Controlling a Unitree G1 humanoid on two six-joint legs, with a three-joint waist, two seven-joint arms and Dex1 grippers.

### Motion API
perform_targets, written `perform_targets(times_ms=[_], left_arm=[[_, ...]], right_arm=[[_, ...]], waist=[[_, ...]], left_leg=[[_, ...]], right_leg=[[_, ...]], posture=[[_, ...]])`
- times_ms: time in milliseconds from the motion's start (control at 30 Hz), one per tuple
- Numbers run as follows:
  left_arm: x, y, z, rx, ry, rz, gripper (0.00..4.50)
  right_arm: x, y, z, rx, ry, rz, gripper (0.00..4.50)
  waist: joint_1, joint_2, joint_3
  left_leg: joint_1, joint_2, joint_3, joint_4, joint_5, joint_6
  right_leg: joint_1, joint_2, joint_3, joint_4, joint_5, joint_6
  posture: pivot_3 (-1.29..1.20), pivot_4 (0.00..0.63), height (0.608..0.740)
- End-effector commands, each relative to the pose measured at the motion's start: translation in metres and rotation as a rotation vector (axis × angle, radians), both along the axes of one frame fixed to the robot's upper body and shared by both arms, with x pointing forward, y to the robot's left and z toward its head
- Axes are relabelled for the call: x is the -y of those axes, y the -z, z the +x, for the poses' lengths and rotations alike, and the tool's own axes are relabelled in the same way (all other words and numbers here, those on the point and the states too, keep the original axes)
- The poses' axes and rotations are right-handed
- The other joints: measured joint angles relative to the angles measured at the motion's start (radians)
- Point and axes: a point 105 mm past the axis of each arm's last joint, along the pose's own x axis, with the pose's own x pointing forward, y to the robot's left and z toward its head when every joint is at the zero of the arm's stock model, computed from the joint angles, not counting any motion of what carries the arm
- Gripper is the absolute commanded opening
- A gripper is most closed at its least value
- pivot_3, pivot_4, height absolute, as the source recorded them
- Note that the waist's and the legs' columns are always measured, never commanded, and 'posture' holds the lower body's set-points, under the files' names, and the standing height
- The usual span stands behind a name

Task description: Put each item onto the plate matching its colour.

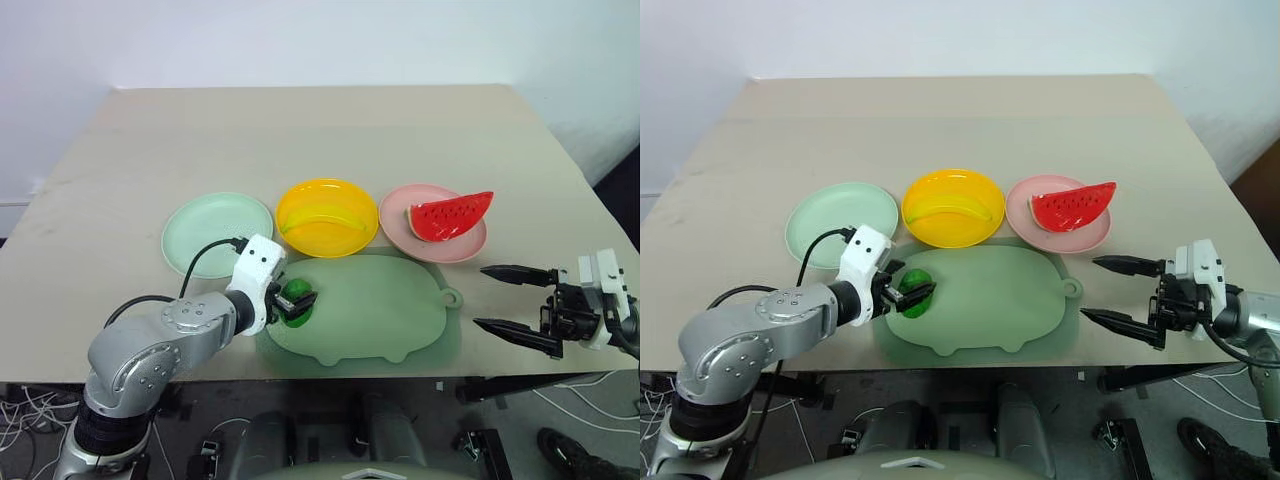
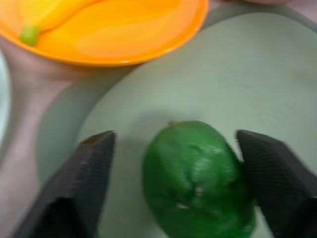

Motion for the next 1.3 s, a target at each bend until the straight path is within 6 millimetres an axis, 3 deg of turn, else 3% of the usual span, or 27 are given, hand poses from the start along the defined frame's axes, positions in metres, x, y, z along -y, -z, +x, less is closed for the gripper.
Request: perform_targets(times_ms=[33,133,433,600,767,1000,1167,1300], left_arm=[[-0.007,0.009,0.000,-0.023,-0.027,0.053,2.56],[-0.008,0.011,0.001,-0.031,-0.031,0.054,1.89],[-0.010,0.016,-0.001,-0.042,-0.021,0.055,1.82],[-0.014,0.001,0.013,0.025,-0.038,0.004,1.82],[-0.038,-0.034,0.045,0.148,-0.088,-0.005,1.82],[-0.053,-0.060,0.066,0.235,-0.124,-0.035,1.82],[-0.081,-0.055,0.080,0.264,-0.189,0.007,1.82],[-0.104,-0.038,0.089,0.300,-0.247,0.049,1.82]], right_arm=[[-0.002,-0.014,-0.001,0.059,-0.002,0.008,4.50],[-0.002,-0.013,0.001,0.061,0.001,0.010,4.50],[-0.004,-0.014,0.003,0.064,-0.003,0.012,4.50],[-0.005,-0.013,0.005,0.064,0.000,0.013,4.50],[-0.008,-0.013,0.007,0.073,-0.001,0.018,4.50],[-0.010,-0.013,0.009,0.079,-0.002,0.023,4.50],[-0.012,-0.013,0.010,0.083,-0.005,0.027,4.50],[-0.013,-0.015,0.011,0.089,-0.003,0.033,4.50]], waist=[[-0.001,0.000,0.000],[-0.001,0.000,0.000],[-0.001,0.000,0.000],[0.000,0.000,0.000],[0.001,-0.001,0.000],[0.001,-0.002,0.001],[0.000,-0.002,0.001],[0.000,-0.002,0.001]], left_leg=[[0.000,0.000,0.000,0.000,0.000,0.000],[0.002,0.000,0.000,0.000,-0.001,0.001],[0.010,0.000,0.000,-0.002,-0.001,0.002],[0.014,0.000,-0.001,-0.002,-0.002,0.003],[0.014,0.000,-0.001,-0.002,-0.002,0.003],[0.013,-0.001,0.000,-0.002,-0.002,0.004],[0.013,-0.001,-0.001,-0.002,-0.002,0.004],[0.013,-0.001,0.000,-0.002,-0.002,0.004]], right_leg=[[0.000,0.000,0.000,0.000,0.000,0.000],[0.002,0.000,0.000,0.000,0.000,0.000],[0.009,0.000,0.000,0.000,-0.002,0.001],[0.013,0.000,0.000,-0.001,-0.005,0.004],[0.013,0.000,0.000,-0.001,-0.005,0.004],[0.013,-0.001,0.000,-0.002,-0.004,0.002],[0.013,-0.001,0.000,-0.002,-0.004,0.002],[0.013,-0.001,0.000,-0.002,-0.004,0.002]], posture=[[0.00,0.150,0.736],[0.00,0.150,0.736],[0.00,0.150,0.736],[0.00,0.150,0.736],[0.00,0.150,0.736],[0.00,0.150,0.736],[0.00,0.150,0.736],[0.00,0.150,0.736]])
